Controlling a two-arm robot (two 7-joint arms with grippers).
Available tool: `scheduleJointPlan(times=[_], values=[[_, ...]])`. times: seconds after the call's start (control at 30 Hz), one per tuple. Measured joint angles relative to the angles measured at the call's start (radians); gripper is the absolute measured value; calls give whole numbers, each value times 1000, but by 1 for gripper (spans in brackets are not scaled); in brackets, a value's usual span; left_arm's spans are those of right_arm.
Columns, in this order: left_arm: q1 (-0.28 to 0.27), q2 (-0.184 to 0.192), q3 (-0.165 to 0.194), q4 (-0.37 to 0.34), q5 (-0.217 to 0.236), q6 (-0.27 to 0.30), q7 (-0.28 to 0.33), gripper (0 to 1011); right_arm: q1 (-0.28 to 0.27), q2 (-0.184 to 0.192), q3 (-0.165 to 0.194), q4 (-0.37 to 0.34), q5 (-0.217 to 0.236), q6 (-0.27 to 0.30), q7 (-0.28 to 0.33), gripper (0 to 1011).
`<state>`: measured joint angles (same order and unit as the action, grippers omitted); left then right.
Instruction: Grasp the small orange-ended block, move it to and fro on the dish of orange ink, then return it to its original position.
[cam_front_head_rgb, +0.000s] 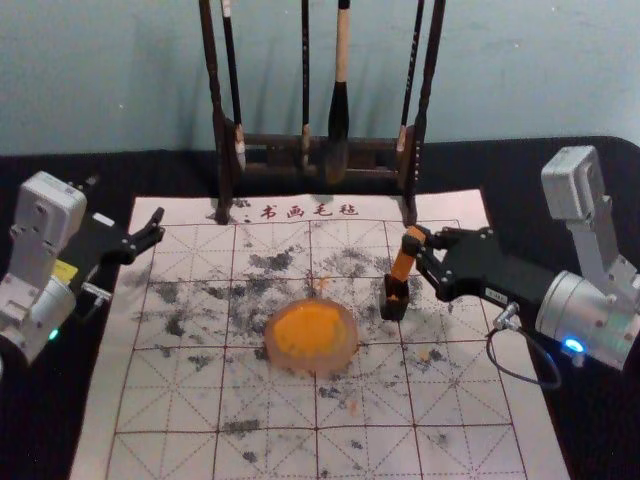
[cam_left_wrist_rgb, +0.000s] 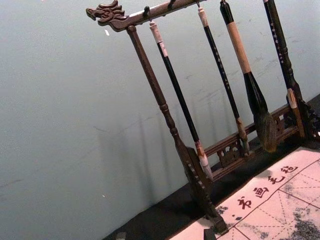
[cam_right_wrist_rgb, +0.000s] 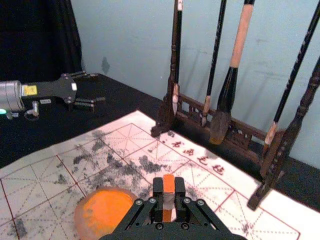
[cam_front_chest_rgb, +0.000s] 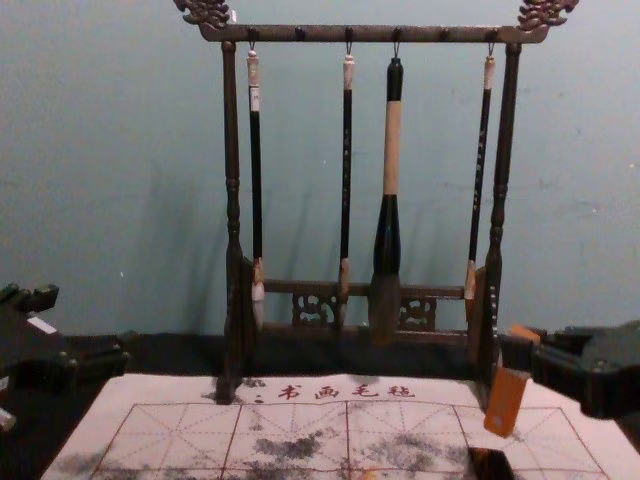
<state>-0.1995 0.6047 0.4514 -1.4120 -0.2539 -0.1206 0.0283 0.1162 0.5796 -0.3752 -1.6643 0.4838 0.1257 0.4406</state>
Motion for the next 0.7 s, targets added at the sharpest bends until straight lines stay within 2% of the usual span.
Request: scheduleJointPlan(times=[0.7], values=[[0, 0, 0, 0, 0, 0, 0, 1001, -29, -46, 15, 30, -21, 15, -41, 126]])
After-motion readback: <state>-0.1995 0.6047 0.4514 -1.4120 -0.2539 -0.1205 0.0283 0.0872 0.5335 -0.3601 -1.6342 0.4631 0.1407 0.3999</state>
